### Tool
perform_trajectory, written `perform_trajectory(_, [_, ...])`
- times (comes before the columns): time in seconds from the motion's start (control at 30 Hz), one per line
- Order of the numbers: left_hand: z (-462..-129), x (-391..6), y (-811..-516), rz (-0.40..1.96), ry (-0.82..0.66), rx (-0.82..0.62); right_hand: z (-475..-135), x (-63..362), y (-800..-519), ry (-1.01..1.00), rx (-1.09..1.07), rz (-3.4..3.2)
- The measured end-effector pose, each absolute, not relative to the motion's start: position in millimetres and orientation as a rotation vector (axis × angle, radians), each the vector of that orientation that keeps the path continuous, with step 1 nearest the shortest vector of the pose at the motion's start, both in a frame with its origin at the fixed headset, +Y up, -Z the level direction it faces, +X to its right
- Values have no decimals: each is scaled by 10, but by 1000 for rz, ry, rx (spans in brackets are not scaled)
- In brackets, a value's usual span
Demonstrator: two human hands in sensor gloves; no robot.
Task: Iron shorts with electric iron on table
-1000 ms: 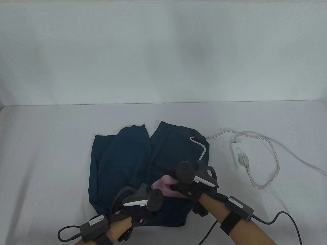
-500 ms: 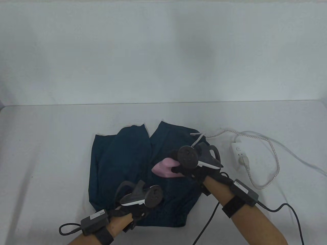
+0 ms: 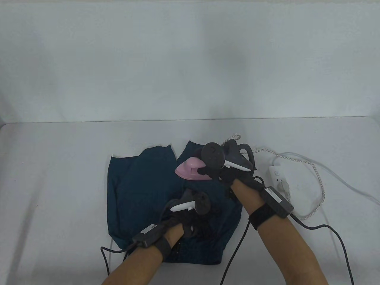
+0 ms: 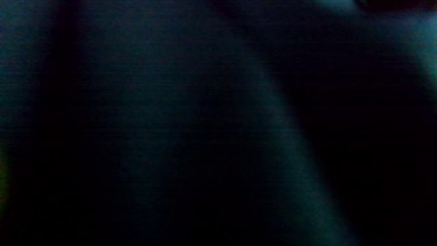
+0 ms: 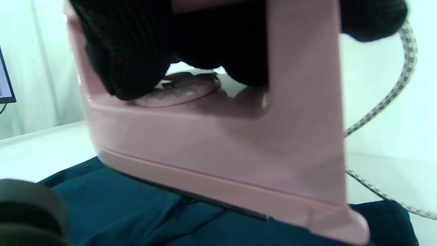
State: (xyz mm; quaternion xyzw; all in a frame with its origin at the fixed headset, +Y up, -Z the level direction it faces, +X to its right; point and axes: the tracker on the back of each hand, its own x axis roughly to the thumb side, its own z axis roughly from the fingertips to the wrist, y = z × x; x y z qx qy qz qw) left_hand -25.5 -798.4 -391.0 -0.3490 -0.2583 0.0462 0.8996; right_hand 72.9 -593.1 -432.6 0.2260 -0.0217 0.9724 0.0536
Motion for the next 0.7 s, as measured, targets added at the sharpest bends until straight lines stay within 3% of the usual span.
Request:
perform_trajectory(0.4, [-3881,275,-7905,44,-605,-685,-4314,1048,-5814,-123,599,3013])
perform_trajectory(0.53, [-3846,149,-7653,59,-594,-573,-4375,1076,-5791,-131,561,2999])
perform_trajectory(0.7, [-3736,-339,-7296,98,-599,-487,-4480,956,-5839,-127,539,2983])
